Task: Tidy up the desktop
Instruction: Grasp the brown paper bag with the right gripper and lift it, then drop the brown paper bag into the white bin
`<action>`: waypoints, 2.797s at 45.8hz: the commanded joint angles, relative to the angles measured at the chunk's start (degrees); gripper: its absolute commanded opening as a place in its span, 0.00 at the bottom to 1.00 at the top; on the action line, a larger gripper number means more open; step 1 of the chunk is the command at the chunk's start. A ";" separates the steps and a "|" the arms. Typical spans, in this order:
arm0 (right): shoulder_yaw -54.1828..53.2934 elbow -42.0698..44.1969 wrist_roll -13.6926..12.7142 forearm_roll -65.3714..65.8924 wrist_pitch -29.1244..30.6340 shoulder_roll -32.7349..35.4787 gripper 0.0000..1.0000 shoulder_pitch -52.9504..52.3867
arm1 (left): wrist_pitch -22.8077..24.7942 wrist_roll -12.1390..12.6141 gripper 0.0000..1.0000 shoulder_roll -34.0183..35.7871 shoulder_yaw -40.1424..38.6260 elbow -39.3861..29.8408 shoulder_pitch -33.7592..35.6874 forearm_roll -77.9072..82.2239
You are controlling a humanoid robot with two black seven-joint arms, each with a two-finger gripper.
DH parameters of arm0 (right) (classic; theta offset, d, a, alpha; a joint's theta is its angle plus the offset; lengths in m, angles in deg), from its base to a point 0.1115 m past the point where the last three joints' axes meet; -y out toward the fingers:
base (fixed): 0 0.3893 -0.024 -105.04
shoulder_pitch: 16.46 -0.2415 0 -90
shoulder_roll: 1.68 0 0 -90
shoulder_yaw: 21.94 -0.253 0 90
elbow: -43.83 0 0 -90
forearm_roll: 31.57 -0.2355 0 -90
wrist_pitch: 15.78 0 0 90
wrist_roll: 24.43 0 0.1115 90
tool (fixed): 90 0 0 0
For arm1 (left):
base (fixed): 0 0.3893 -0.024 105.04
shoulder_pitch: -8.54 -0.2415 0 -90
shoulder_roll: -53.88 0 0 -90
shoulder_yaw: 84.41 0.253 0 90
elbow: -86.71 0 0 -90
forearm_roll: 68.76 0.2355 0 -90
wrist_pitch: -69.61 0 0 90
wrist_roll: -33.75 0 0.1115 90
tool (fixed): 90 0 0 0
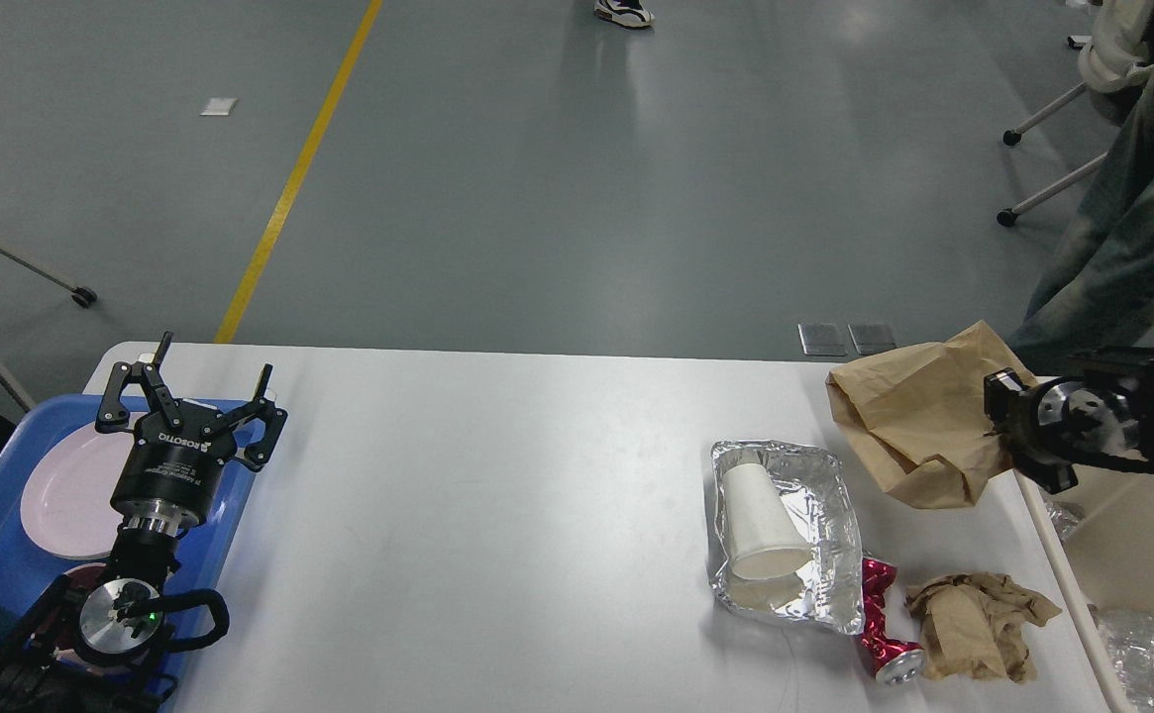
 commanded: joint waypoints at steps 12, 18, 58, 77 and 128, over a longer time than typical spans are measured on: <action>30.84 -26.71 -0.39 2.36 13.75 2.81 0.00 -35.11 | 0.00 -0.05 0.97 0.09 0.00 0.00 0.00 0.00; 34.98 -36.91 -0.13 10.18 17.45 3.95 0.00 -45.57 | 0.00 -0.05 0.97 0.09 0.00 0.00 0.00 0.00; 9.52 -4.25 0.58 24.16 9.72 29.71 0.00 -6.77 | 0.00 0.03 0.97 0.09 0.00 0.00 0.00 0.00; -16.34 36.43 1.28 23.37 0.24 5.12 0.00 38.68 | 0.00 -0.06 0.97 0.00 0.00 0.00 0.00 0.00; -19.42 42.00 2.95 23.19 -12.26 -8.26 1.00 46.96 | -0.09 0.03 0.97 0.09 0.00 0.00 0.00 0.00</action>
